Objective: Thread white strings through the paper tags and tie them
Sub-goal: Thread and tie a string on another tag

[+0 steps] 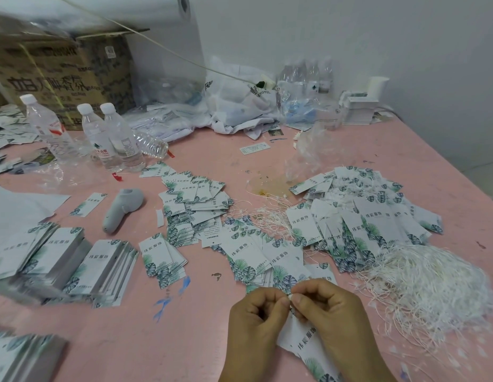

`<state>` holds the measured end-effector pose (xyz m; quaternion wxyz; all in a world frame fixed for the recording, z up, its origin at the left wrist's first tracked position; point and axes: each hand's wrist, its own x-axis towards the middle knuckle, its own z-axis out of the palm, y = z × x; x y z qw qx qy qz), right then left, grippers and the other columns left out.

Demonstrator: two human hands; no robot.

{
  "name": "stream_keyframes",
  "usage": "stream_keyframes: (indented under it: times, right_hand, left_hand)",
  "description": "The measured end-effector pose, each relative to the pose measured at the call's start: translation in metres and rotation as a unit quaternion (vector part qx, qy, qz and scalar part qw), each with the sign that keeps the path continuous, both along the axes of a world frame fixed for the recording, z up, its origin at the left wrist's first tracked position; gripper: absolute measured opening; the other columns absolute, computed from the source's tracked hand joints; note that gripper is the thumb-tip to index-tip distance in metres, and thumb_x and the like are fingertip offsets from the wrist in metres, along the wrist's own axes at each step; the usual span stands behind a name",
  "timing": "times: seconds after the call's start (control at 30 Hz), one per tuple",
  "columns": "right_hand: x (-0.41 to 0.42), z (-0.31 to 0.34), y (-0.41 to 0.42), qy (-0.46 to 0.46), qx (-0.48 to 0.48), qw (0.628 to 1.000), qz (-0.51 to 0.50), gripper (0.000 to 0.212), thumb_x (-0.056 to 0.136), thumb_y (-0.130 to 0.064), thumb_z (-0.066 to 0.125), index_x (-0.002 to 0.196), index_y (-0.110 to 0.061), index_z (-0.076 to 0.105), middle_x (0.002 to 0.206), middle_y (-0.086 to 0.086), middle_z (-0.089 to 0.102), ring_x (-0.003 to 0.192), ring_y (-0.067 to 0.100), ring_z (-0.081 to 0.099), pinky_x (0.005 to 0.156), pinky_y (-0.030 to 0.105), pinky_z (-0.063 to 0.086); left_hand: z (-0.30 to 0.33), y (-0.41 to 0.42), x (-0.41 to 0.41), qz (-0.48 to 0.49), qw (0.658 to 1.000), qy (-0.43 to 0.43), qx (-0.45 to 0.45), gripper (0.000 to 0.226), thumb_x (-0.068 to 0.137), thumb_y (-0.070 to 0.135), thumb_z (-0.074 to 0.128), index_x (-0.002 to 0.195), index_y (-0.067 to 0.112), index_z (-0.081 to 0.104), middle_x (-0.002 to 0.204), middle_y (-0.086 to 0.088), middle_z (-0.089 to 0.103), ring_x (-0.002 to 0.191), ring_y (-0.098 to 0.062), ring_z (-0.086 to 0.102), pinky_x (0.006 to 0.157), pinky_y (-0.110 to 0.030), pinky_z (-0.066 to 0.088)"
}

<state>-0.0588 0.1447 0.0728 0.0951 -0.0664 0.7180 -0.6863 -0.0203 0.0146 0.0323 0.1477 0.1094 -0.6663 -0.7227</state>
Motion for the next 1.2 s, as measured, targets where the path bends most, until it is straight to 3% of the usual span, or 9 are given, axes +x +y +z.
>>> stream_keyframes:
  times: [0.2,0.37,0.5,0.57,0.67,0.83,1.0,1.1,1.2]
  right_hand:
    - [-0.003,-0.001,0.003,-0.028,-0.017,0.999,0.018,0.028,0.08,0.006,0.071,0.08,-0.021,0.078,0.06,0.015,0.069,0.052,0.014,0.062,0.054,0.02,0.051]
    - [-0.006,-0.004,0.005,-0.053,-0.031,0.998,0.027,0.025,0.08,0.006,0.071,0.08,-0.018,0.078,0.062,0.017,0.069,0.052,0.016,0.061,0.054,0.024,0.052]
    - [-0.007,-0.005,0.005,-0.052,-0.039,0.998,0.027,0.022,0.079,0.006,0.071,0.079,-0.015,0.078,0.058,0.015,0.067,0.05,0.015,0.06,0.052,0.022,0.051]
    - [-0.007,-0.004,0.005,-0.052,-0.041,0.997,0.03,0.022,0.08,0.006,0.071,0.079,-0.015,0.078,0.058,0.015,0.066,0.05,0.016,0.059,0.052,0.023,0.051]
    - [-0.007,-0.003,0.006,-0.059,-0.047,0.996,0.047,0.022,0.082,0.005,0.069,0.081,-0.015,0.079,0.06,0.016,0.067,0.052,0.017,0.06,0.054,0.023,0.051]
    - [-0.006,0.001,0.009,-0.052,-0.045,0.994,0.089,0.028,0.087,0.005,0.063,0.089,-0.018,0.08,0.069,0.015,0.071,0.061,0.017,0.064,0.062,0.021,0.053]
    - [-0.006,-0.004,0.012,0.037,0.062,0.997,0.016,0.049,0.087,0.004,0.064,0.102,-0.042,0.071,0.099,-0.01,0.073,0.088,0.005,0.067,0.08,0.017,0.052]
    - [-0.004,-0.007,0.011,0.066,0.155,0.981,0.093,0.052,0.084,-0.013,0.068,0.115,-0.054,0.058,0.116,-0.034,0.061,0.108,-0.012,0.056,0.084,-0.001,0.039]
    - [-0.003,-0.011,0.007,0.031,0.16,0.975,0.15,0.054,0.073,-0.033,0.069,0.118,-0.057,0.053,0.115,-0.032,0.062,0.111,-0.011,0.055,0.089,0.003,0.039]
  left_hand:
    - [0.0,-0.001,0.0,-0.017,1.0,0.006,0.012,0.03,0.069,0.044,0.078,0.078,0.015,0.075,0.062,-0.026,0.06,0.058,-0.019,0.046,0.057,-0.033,0.036]
    - [0.0,-0.002,0.0,-0.027,1.0,0.012,0.004,0.031,0.068,0.047,0.08,0.078,0.018,0.077,0.058,-0.011,0.062,0.053,-0.016,0.045,0.049,-0.026,0.036]
    - [0.001,-0.002,0.0,-0.04,0.998,0.015,0.036,0.031,0.066,0.043,0.083,0.08,0.015,0.078,0.064,-0.024,0.064,0.057,-0.019,0.049,0.053,-0.028,0.037]
    - [0.001,-0.003,0.0,-0.04,0.998,0.018,0.043,0.03,0.064,0.041,0.084,0.078,0.016,0.078,0.06,-0.021,0.064,0.054,-0.017,0.049,0.05,-0.025,0.037]
    - [0.005,-0.004,0.0,-0.051,0.997,0.029,0.059,0.025,0.064,0.032,0.085,0.075,0.012,0.077,0.056,-0.007,0.066,0.044,-0.007,0.05,0.046,-0.016,0.038]
    - [0.01,-0.004,-0.001,-0.057,0.987,0.045,0.144,0.007,0.068,0.004,0.078,0.068,0.002,0.072,0.055,-0.012,0.065,0.044,-0.012,0.058,0.046,-0.017,0.045]
    - [0.003,-0.01,-0.008,-0.027,0.973,0.008,0.227,0.028,0.054,0.03,0.088,0.068,0.012,0.072,0.056,-0.012,0.055,0.049,-0.015,0.047,0.049,-0.022,0.039]
    - [0.003,-0.013,-0.009,-0.059,0.94,0.025,0.334,0.042,0.047,0.029,0.098,0.072,0.008,0.072,0.061,-0.011,0.058,0.05,-0.015,0.052,0.05,-0.022,0.044]
    - [0.007,-0.016,-0.009,-0.08,0.91,0.046,0.405,0.043,0.045,0.027,0.1,0.07,0.009,0.07,0.07,-0.01,0.062,0.053,-0.013,0.054,0.048,-0.022,0.046]
